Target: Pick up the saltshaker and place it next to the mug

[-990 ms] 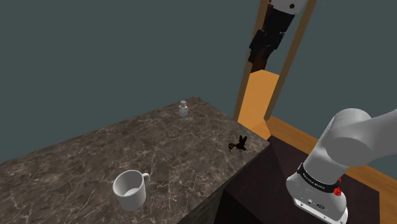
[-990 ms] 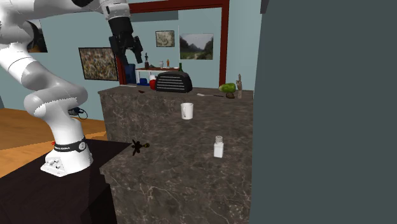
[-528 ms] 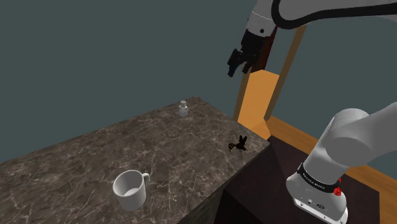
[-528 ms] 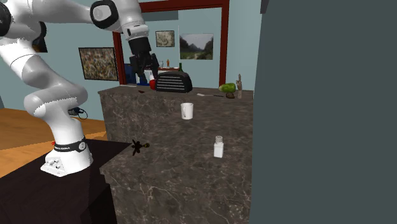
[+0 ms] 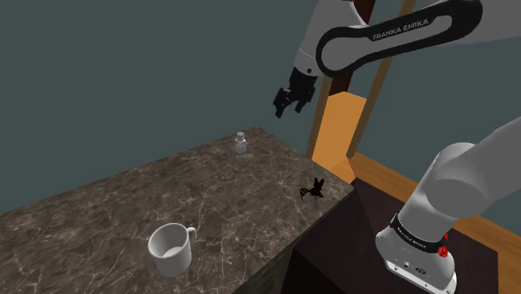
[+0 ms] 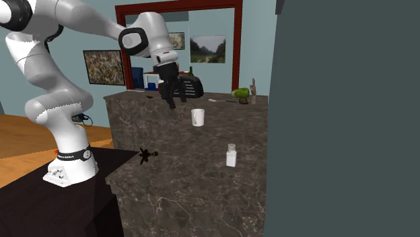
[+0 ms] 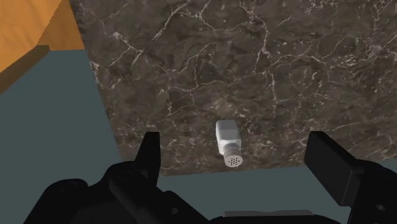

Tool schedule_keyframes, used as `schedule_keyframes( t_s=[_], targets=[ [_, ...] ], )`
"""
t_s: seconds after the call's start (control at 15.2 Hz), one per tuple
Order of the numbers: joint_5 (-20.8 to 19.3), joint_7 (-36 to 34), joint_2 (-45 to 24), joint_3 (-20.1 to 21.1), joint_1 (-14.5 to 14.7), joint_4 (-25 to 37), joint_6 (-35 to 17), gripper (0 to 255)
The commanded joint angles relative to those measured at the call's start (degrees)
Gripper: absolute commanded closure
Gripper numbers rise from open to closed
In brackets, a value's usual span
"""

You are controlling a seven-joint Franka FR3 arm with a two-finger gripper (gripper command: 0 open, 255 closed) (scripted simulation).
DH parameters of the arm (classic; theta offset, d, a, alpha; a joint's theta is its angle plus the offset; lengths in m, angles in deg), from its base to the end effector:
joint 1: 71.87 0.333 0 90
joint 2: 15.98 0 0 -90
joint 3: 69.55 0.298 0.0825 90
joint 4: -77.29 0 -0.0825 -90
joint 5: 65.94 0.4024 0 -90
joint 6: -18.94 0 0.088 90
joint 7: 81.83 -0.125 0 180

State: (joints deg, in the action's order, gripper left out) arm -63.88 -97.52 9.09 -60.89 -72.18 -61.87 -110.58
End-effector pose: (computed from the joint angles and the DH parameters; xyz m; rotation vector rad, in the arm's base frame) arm 0.4629 0.0703 0.4495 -3.0837 0.2361 -0.4147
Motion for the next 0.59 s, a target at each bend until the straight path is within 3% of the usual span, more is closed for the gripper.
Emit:
schedule_keyframes(
  t_s=[0.0, 0.53],
  targets=[
    [-0.8, -1.5, -3.9, 1.0, -0.5, 0.4, -4.0, 0],
    [-8.6, -9.9, -21.5, 4.1, -2.8, 5.9, -17.1, 0]
  ],
)
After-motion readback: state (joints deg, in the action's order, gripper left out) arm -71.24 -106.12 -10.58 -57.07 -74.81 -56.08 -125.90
